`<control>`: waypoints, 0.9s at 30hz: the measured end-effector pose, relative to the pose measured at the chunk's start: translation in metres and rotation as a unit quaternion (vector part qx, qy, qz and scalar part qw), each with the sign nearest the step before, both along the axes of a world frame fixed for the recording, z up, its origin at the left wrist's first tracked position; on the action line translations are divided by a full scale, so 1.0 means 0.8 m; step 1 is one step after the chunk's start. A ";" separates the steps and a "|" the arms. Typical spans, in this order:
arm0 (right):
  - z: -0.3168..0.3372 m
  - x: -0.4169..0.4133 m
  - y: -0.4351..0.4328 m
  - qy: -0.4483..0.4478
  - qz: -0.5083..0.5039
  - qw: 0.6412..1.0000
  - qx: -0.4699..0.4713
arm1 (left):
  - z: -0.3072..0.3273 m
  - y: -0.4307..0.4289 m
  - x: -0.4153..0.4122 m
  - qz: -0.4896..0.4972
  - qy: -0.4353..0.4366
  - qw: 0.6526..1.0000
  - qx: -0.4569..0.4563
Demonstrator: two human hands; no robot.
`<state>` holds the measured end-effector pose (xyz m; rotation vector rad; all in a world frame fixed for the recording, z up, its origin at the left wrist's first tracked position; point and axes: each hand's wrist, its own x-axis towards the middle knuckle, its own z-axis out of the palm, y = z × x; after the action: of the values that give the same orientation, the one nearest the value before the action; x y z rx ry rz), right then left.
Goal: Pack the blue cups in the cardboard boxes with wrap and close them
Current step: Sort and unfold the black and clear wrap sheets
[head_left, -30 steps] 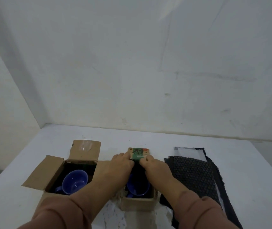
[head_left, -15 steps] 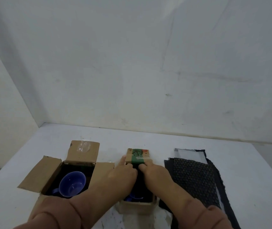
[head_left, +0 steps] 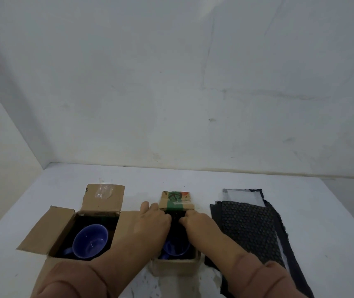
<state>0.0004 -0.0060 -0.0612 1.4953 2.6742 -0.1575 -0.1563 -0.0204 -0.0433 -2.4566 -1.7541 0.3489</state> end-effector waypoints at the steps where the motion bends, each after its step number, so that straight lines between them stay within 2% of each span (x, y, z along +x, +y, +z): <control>1: 0.000 -0.002 -0.001 -0.007 0.000 1.000 0.004 | 0.000 0.001 0.003 0.006 -0.001 1.000 0.000; 7: 0.000 -0.012 -0.005 -0.049 -0.006 0.999 0.016 | -0.009 0.008 0.005 0.010 -0.005 1.000 -0.017; 14: -0.005 -0.007 -0.006 -0.028 -0.008 0.999 0.028 | -0.009 0.012 -0.009 -0.032 -0.032 0.999 0.011; 19: -0.014 -0.006 -0.014 -0.023 -0.014 0.996 0.079 | -0.006 0.009 0.005 0.004 -0.005 1.000 0.005; 27: -0.014 -0.008 -0.013 -0.072 -0.031 0.995 0.054 | -0.007 0.008 0.006 0.022 -0.033 0.999 0.006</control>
<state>-0.0059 -0.0163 -0.0723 1.5575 2.5618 0.0907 -0.1519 -0.0140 -0.0492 -2.4521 -1.8320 0.2648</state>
